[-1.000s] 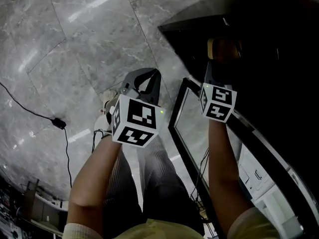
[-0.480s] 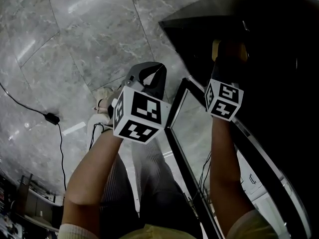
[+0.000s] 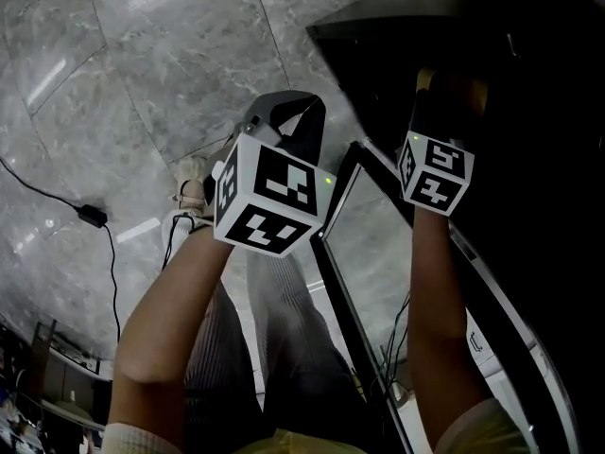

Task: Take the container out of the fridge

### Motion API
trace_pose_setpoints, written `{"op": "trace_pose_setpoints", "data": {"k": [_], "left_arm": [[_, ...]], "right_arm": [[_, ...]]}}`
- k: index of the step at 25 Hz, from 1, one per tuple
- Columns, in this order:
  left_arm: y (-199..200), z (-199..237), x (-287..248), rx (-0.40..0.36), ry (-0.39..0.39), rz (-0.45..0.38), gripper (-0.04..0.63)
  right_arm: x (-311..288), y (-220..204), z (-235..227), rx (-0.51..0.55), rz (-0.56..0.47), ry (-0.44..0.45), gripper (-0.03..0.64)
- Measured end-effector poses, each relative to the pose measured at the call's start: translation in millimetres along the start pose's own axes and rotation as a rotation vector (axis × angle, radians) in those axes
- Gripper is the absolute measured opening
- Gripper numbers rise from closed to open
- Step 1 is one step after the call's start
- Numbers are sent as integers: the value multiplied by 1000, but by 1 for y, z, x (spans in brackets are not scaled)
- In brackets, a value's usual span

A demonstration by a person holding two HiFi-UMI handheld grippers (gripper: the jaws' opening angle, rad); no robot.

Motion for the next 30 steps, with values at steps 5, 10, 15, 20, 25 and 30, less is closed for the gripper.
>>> {"op": "trace_pose_setpoints", "data": {"k": [5,10,15,20,25,30], "left_arm": [[-6,4,-4,-8,6,9,22],[-8,2,-7,-7,4,3,23],[-9,2,-7,-4,4,3,21],[-9,-1,3,-20,-13,-3,22],[-2,7,22,-37,-5,-17,22],[6,16,52,-40,17,-37,23]], "right_arm": [[-15,1,-1,8,38,3,32],[-23,0,-4,42,60,6,32],[-27,2,-1,124,118,-12,32],[-25,4,4,126,130,23,31],[-9,16,22,125,111,48,31],[12,32,45,123,94,66,31]]}}
Point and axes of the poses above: the fingertips, and each gripper's own axes: x backward along the fingers, z to its left, y out of its top, the point moved 10 cm from there along x, backward along the fingers, and after that the axes turned 7 degrees about y, right-handed, at the moved point
